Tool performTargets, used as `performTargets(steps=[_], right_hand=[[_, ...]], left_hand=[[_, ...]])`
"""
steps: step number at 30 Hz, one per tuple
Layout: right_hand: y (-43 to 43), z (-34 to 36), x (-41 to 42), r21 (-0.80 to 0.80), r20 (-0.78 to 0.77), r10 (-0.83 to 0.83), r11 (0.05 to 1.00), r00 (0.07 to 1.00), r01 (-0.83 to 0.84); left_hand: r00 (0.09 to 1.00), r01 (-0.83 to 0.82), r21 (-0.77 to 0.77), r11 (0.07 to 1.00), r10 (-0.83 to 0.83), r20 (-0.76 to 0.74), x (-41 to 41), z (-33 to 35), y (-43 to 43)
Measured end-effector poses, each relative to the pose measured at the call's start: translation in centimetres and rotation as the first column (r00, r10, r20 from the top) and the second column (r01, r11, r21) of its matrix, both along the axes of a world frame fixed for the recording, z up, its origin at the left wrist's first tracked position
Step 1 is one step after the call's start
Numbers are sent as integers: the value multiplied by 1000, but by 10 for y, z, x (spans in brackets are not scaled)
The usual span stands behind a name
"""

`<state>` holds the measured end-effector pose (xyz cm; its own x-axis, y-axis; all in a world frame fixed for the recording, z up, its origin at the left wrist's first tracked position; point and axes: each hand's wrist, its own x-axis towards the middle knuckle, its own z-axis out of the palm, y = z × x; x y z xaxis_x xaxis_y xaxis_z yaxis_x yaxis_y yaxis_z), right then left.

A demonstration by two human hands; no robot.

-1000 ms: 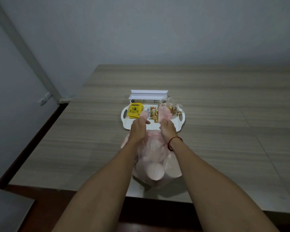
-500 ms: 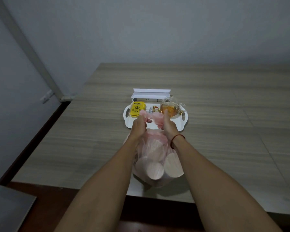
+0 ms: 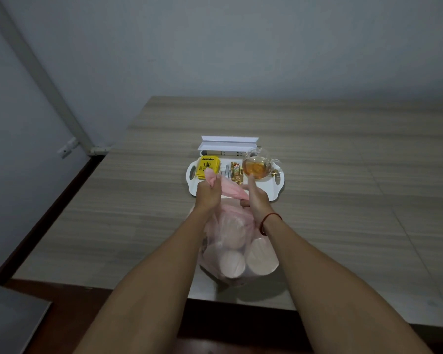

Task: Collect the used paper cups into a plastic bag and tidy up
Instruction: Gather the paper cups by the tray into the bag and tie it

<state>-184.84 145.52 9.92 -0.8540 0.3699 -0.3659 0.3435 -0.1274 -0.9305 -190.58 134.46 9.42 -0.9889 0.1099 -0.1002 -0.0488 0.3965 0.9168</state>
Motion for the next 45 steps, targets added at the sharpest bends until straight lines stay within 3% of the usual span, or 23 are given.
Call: performTargets(steps=[4, 6, 11, 15, 17, 21, 24, 28, 34, 38, 41, 45], right_hand=[[2, -5, 5, 239, -176, 152, 965, 973, -107], [2, -7, 4, 318, -157, 187, 939, 970, -130], [-1, -4, 7, 247, -135, 232, 949, 963, -194], [-2, 1, 5, 430, -52, 294, 869, 954, -244], [-2, -1, -1, 471, -39, 204, 867, 978, -162], [4, -9, -5, 398, 1, 63, 916, 998, -58], [3, -9, -4, 299, 50, 53, 952, 997, -66], [1, -10, -9, 233, 131, 44, 970, 990, -74], [1, -3, -12, 121, 206, 30, 991, 978, -56], [1, -7, -14, 83, 244, 7, 996, 970, -28], [2, -6, -13, 43, 217, -25, 999, 976, 16], [5, -4, -12, 52, 233, -28, 999, 972, 16]], left_hand=[[999, 13, 1, 1000, -13, 33, -5, 3, 0], [996, 68, -25, 997, -67, 52, -6, 4, 2], [996, 53, -55, 997, -48, 78, -9, 3, -2], [996, 44, -44, 998, -40, 83, -9, -3, -4], [996, 23, 25, 999, -25, 90, -5, 3, -4], [985, -6, 232, 973, -34, 169, 3, 12, 1], [975, 189, 170, 967, -205, 82, 8, 15, 4], [927, 347, 113, 931, -359, 109, 9, 14, 10], [897, 372, 181, 911, -402, 184, 12, 13, 11], [915, 198, 324, 925, -293, 277, 9, 11, 14], [932, 153, 252, 956, -225, 286, 2, 7, 11], [914, 215, 242, 946, -282, 291, -1, 3, 8]])
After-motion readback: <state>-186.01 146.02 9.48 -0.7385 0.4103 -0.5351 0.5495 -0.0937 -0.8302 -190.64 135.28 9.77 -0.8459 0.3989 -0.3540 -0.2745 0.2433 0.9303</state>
